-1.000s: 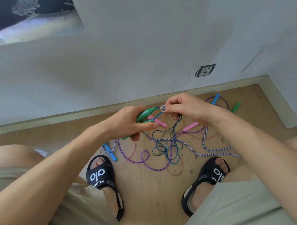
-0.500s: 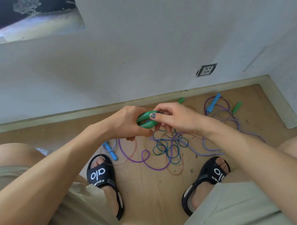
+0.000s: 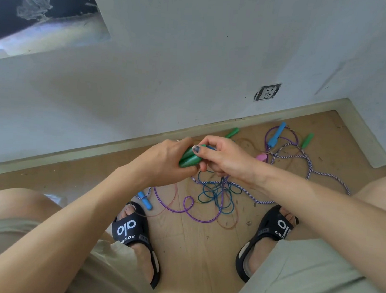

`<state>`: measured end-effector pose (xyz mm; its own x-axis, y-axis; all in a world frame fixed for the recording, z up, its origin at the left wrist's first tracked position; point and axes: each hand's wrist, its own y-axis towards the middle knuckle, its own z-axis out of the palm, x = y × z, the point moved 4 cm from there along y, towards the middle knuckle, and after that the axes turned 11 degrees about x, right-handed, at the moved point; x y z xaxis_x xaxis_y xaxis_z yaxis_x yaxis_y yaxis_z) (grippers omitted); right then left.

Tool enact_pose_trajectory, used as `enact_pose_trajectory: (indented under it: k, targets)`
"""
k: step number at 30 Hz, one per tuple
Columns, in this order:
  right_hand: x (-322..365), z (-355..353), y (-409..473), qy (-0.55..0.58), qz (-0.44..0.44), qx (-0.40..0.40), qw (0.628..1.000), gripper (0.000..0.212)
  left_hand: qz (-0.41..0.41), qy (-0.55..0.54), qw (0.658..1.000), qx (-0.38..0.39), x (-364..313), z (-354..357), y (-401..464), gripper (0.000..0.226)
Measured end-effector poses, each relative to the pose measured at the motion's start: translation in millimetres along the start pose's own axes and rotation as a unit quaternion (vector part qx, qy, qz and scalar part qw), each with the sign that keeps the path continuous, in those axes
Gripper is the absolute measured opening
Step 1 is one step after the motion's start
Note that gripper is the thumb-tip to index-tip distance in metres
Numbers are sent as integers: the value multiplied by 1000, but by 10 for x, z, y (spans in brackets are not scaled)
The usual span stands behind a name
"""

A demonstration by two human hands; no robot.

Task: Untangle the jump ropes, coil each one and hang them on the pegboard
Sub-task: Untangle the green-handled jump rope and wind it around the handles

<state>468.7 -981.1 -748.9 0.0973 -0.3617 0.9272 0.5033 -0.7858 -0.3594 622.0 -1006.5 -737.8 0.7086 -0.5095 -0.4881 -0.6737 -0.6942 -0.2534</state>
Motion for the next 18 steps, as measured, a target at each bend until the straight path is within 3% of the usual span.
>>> enact_pose_trajectory:
  k: [3,6,10,14,16,18]
  targets:
    - [-24,-104,33,13,-9,-28,999,21,2,188,977,-101,-19,-3,-18,35]
    - [-14,-141,47,43,-16,-42,998,23,-1,237,961,-141,-88,9,-60,27]
    - [-40,-102,41,23,25,-38,999,31,-57,141,984,-96,-18,60,-32,25]
    - [76,-173,20,-7,9,-122,992,27,-70,43,995,-55,47,-23,-8,20]
    - [166,-243,-13,-136,-45,-179,973,27,-87,-6,995,-42,11,-59,8,22]
    - [189,-243,-43,-300,-90,-217,925,24,-134,-96,986,-34,5,-104,23,27]
